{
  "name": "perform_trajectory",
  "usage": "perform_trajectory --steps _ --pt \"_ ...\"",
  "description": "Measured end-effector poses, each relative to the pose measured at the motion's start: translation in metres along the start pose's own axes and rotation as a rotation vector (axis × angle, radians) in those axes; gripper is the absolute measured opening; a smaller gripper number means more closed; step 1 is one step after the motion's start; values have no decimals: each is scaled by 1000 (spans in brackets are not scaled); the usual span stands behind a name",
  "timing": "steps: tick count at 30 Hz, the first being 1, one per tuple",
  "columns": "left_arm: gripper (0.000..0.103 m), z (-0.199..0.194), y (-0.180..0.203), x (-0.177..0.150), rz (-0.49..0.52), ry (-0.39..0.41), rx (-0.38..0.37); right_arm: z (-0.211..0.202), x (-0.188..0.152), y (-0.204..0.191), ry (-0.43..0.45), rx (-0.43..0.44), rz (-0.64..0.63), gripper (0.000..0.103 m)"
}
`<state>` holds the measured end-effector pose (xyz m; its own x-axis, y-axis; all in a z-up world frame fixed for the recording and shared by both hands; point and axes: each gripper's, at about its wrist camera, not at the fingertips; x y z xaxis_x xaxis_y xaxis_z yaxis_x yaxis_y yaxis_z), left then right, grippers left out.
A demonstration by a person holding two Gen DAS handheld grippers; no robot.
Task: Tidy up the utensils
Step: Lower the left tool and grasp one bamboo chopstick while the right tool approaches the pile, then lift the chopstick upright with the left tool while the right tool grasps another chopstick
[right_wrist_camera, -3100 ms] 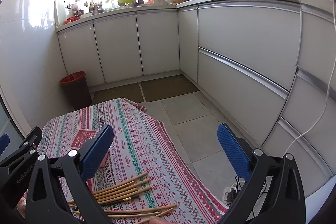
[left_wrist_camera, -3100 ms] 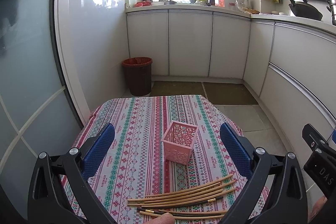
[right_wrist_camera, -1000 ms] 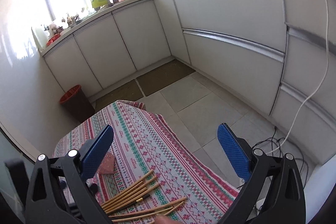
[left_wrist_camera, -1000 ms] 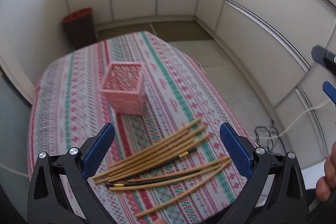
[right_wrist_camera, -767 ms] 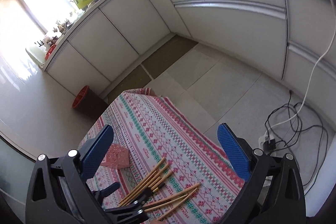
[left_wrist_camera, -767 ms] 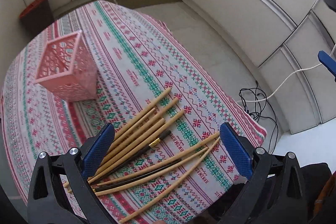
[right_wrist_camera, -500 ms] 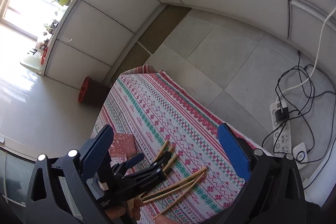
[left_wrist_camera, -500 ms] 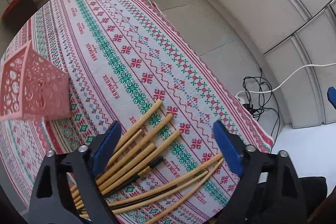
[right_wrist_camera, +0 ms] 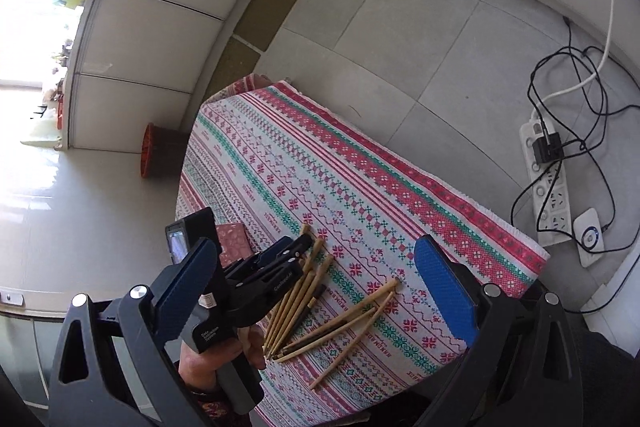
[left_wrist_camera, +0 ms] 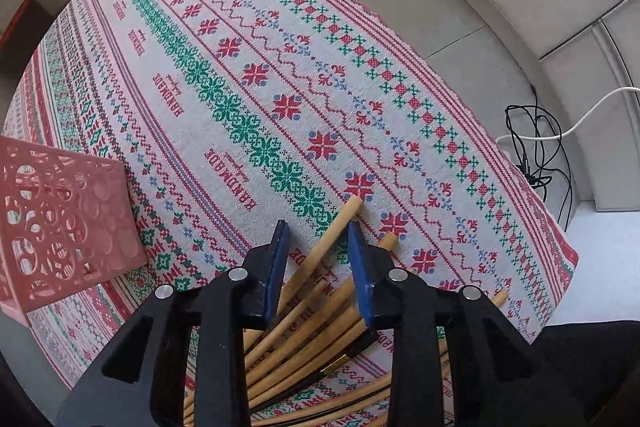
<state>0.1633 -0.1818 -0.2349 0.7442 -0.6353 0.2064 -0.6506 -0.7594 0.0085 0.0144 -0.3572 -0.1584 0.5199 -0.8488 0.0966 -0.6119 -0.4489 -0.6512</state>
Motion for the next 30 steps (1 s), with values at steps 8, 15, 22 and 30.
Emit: perform_trajectory --steps 8,15,22,30 --pt "7 -14 -4 -20 58 140 33 41 -15 14 -138 -74 78 96" --pt "6 -99 -24 -71 77 366 124 79 -41 21 -244 -132 87 79" --pt "6 -205 -33 -153 -6 565 158 88 -55 34 -268 -152 150 42" --pt "6 -249 -54 -197 -123 744 102 88 -76 45 -209 -277 164 20"
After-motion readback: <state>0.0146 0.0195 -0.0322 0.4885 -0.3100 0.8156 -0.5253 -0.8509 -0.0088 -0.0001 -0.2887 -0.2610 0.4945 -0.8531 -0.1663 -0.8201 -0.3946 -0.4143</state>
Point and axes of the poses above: each gripper's, at about its wrist camera, not at the fingertips, and z roughly the way its jaws point, y to its right, x to its top, and after that the axes turned 5 degrees about y, right-handed
